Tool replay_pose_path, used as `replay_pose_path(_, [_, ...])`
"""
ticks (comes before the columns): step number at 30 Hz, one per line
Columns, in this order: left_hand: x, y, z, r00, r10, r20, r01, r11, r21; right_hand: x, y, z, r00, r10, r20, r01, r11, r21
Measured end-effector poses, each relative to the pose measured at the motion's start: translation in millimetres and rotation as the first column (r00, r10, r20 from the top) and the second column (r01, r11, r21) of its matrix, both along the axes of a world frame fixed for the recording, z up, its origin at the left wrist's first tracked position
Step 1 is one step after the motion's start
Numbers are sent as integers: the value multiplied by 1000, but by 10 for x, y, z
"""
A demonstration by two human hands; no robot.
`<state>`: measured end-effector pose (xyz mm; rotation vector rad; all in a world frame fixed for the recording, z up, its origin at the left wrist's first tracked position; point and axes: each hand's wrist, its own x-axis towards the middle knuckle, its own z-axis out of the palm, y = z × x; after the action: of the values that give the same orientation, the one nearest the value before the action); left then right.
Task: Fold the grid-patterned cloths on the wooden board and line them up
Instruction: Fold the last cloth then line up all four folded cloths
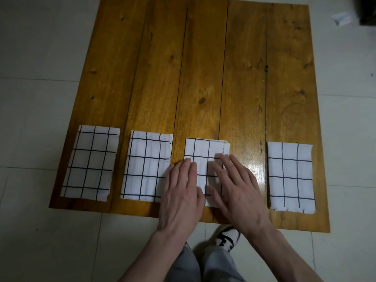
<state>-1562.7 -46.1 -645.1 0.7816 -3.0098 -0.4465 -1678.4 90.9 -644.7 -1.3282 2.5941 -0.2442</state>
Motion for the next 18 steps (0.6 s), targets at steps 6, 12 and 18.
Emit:
replay_pose_path(6, [-195,99,177,997,-48,-53,53,994,92,-149,169,299,999,-41,22,43,996,-84])
replay_pose_path(12, [-577,479,165,991,-100,-94,112,985,131,-467,617,315,990,-142,-4,141,984,-108])
replay_pose_path(18, [-943,995,57,980,-153,-125,169,977,130,-772,1171,145,969,-242,-40,238,968,-84])
